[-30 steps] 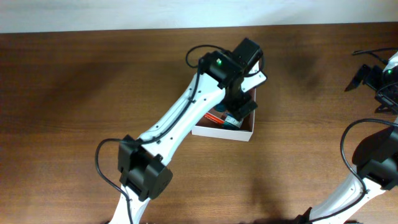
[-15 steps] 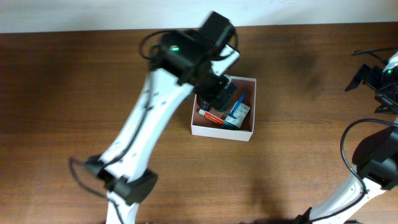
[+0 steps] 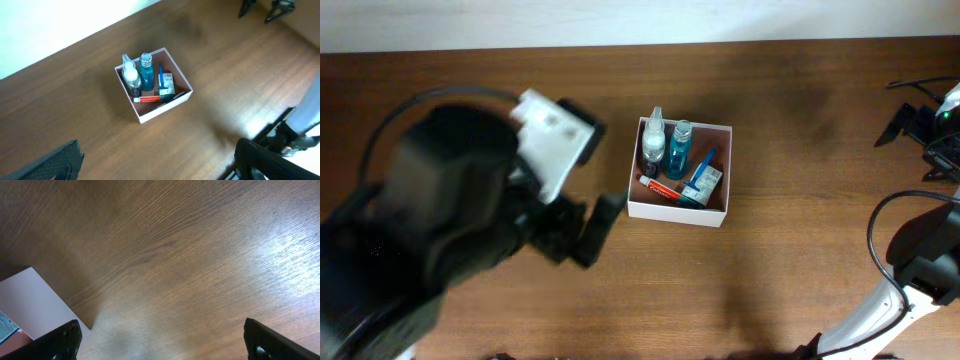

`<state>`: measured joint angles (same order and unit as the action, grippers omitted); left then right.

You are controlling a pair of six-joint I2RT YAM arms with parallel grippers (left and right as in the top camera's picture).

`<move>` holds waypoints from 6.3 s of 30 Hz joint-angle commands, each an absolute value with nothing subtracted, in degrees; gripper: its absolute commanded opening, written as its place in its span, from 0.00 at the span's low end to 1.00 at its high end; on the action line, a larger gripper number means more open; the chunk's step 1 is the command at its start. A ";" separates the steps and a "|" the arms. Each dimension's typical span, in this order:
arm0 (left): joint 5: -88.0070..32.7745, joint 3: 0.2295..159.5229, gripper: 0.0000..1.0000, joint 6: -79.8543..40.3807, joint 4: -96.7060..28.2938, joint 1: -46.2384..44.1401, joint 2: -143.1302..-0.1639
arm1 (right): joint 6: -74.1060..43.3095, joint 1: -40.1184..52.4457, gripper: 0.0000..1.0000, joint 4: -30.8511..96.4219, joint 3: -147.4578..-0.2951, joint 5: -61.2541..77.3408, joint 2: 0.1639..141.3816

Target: Pack container

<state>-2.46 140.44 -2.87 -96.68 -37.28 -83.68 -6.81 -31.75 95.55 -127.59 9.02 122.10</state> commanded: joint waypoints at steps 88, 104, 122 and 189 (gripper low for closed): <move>-17.02 16.23 1.00 4.16 -6.96 -6.66 -0.30 | -6.26 -31.90 0.99 95.31 -127.39 8.51 122.02; -16.75 5.63 0.99 4.23 10.39 -6.13 -0.30 | -6.26 -31.90 0.99 95.33 -127.39 8.51 122.02; -16.73 0.49 1.00 4.45 15.88 1.15 -0.27 | -6.26 -31.90 0.99 95.33 -127.39 8.51 122.02; -13.74 0.51 0.99 4.43 -3.46 1.72 -0.30 | -6.26 -31.83 0.99 95.11 -127.39 8.51 106.85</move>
